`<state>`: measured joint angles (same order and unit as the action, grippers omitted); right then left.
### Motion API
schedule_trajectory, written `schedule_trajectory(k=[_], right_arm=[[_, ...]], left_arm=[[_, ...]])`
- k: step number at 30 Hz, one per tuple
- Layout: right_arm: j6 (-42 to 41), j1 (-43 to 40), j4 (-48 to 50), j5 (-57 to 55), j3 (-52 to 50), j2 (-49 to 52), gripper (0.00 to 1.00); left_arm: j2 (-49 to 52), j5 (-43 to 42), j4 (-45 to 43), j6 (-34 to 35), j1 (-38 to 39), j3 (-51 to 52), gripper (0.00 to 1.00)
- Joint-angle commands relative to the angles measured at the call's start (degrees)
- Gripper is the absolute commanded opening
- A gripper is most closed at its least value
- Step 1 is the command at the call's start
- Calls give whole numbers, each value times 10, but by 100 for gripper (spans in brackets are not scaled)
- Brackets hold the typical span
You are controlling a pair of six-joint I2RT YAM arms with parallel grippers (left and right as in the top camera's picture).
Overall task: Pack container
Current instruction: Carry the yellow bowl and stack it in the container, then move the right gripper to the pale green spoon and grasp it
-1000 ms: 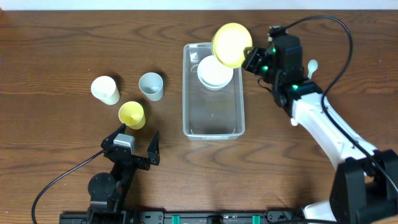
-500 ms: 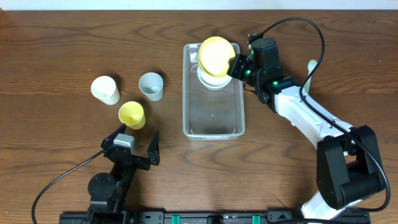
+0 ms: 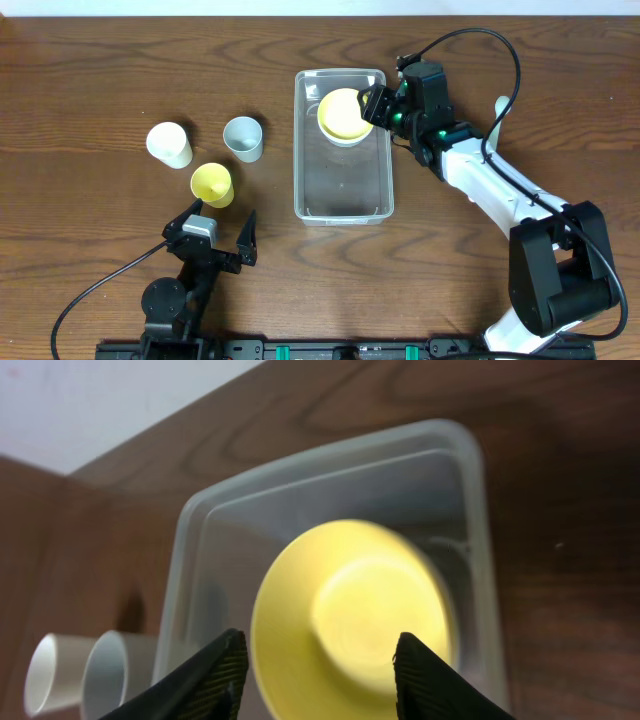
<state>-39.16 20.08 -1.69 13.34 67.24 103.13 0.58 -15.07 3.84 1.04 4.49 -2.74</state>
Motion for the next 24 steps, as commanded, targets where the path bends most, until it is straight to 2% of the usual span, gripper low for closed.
schedule_trajectory(k=[1,7,12,17,24], right_arm=[[35,4,-33,52,41,-22,54],[59,-54,-184,53,82,-115,65],[96,-153,-288,6,82,-173,62],[139,-224,-344,-43,80,-160,61],[121,-244,-339,-138,80,-84,60]], left_arm=[[-3,-4,8,-4,-3,16,98],[-3,-4,8,-4,-3,16,98],[-3,-4,8,-4,-3,16,98],[-3,-4,8,-4,-3,16,98],[-3,-4,8,-4,-3,16,98]])
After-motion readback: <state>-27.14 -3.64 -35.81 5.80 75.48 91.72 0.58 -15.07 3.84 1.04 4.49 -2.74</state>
